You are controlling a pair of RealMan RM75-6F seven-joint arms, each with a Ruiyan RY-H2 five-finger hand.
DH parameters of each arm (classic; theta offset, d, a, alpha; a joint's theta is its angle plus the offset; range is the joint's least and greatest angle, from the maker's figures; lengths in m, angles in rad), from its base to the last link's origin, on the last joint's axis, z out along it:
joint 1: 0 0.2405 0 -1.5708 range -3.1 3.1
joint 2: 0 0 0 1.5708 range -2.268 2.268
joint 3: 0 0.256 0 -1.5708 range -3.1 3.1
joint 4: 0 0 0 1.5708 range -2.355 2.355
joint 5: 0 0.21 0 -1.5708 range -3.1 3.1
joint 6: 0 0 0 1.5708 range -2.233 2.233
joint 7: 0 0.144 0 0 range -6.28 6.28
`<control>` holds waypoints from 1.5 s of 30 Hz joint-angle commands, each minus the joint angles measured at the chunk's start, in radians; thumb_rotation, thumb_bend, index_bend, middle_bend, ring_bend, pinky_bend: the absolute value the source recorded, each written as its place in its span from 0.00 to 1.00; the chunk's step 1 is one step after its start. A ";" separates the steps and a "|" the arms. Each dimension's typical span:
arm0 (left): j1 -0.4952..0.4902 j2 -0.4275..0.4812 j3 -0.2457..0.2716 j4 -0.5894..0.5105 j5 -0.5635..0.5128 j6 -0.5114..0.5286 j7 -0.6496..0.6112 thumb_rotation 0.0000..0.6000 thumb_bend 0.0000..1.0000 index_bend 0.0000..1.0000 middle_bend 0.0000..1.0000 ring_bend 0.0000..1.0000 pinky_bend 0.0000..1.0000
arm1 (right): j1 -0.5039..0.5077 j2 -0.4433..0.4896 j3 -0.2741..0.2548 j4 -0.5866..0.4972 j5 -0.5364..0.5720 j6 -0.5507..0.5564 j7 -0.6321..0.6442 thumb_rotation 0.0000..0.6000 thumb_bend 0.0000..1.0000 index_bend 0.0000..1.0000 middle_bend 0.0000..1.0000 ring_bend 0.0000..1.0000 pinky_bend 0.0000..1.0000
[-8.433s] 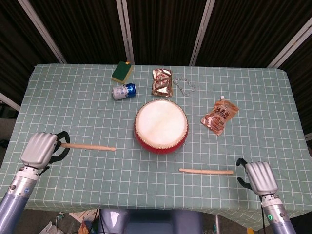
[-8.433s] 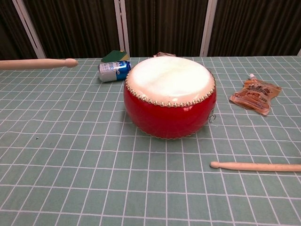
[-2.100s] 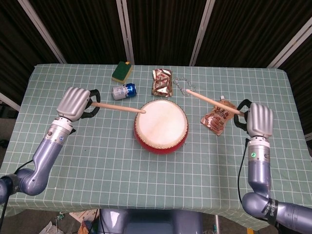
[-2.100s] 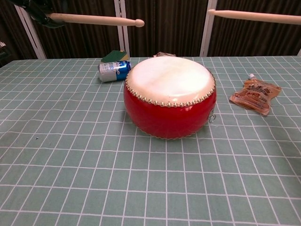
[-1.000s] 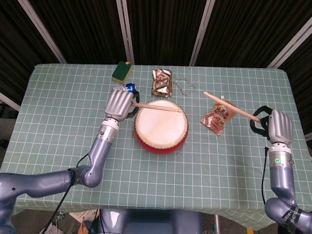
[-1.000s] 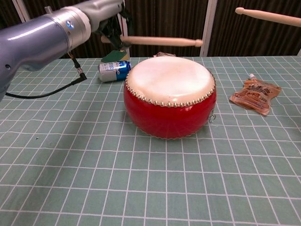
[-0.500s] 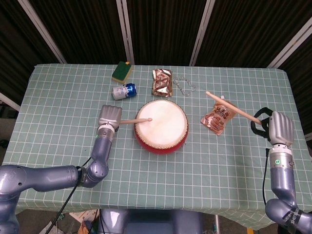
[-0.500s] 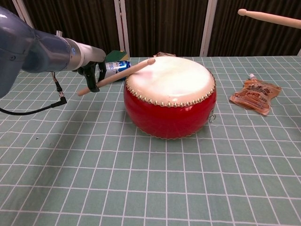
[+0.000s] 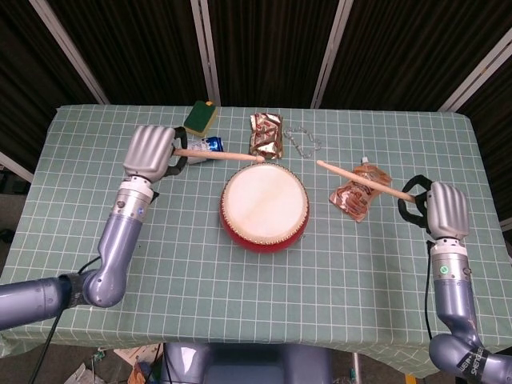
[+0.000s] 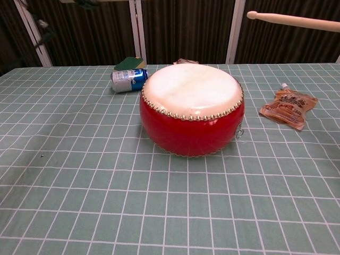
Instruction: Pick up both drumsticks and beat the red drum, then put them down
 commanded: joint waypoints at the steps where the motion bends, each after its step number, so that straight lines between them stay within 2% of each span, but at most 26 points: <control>1: 0.061 0.079 0.008 -0.044 0.038 -0.006 -0.064 1.00 0.51 0.78 1.00 1.00 1.00 | 0.023 -0.015 -0.005 -0.030 -0.025 0.009 -0.050 1.00 0.69 0.97 1.00 1.00 1.00; 11: 0.120 0.169 0.006 -0.021 0.083 -0.066 -0.198 1.00 0.51 0.78 1.00 1.00 1.00 | 0.109 -0.086 0.020 -0.104 -0.011 0.044 -0.219 1.00 0.69 0.97 1.00 1.00 1.00; 18: 0.146 0.206 0.009 0.008 0.117 -0.105 -0.276 1.00 0.51 0.78 1.00 1.00 1.00 | 0.140 -0.135 0.042 -0.128 0.002 0.062 -0.239 1.00 0.69 0.97 1.00 1.00 1.00; 25: 0.168 0.224 0.023 0.029 0.151 -0.135 -0.339 1.00 0.51 0.78 1.00 1.00 1.00 | 0.188 -0.219 0.044 -0.099 0.033 0.062 -0.281 1.00 0.69 0.97 1.00 1.00 1.00; 27: 0.174 0.230 0.028 0.034 0.164 -0.144 -0.353 1.00 0.51 0.78 1.00 1.00 1.00 | 0.205 -0.249 0.035 -0.073 0.047 0.057 -0.306 1.00 0.69 0.97 1.00 1.00 1.00; 30: 0.180 0.235 0.037 0.046 0.182 -0.161 -0.374 1.00 0.51 0.78 1.00 1.00 1.00 | 0.244 -0.310 -0.019 0.019 0.046 0.052 -0.419 1.00 0.69 0.97 1.00 1.00 1.00; 33: 0.183 0.232 0.051 0.057 0.201 -0.180 -0.390 1.00 0.51 0.78 1.00 1.00 1.00 | 0.298 -0.389 -0.119 0.167 0.080 0.055 -0.676 1.00 0.69 0.97 1.00 1.00 1.00; 35: 0.184 0.228 0.060 0.064 0.212 -0.192 -0.398 1.00 0.51 0.78 1.00 1.00 1.00 | 0.327 -0.436 -0.143 0.220 0.151 0.067 -0.830 1.00 0.69 0.97 1.00 1.00 1.00; 37: 0.184 0.224 0.069 0.073 0.221 -0.203 -0.404 1.00 0.51 0.78 1.00 1.00 1.00 | 0.347 -0.472 -0.139 0.248 0.214 0.093 -0.935 1.00 0.69 0.97 1.00 1.00 1.00; 39: 0.183 0.221 0.076 0.081 0.229 -0.212 -0.409 1.00 0.51 0.78 1.00 1.00 1.00 | 0.356 -0.486 -0.117 0.248 0.238 0.120 -0.966 1.00 0.69 0.97 1.00 1.00 1.00; 45: 0.180 0.216 0.083 0.085 0.245 -0.217 -0.419 1.00 0.51 0.78 1.00 1.00 1.00 | 0.319 -0.419 -0.013 0.145 0.201 0.198 -0.834 1.00 0.69 0.97 1.00 1.00 1.00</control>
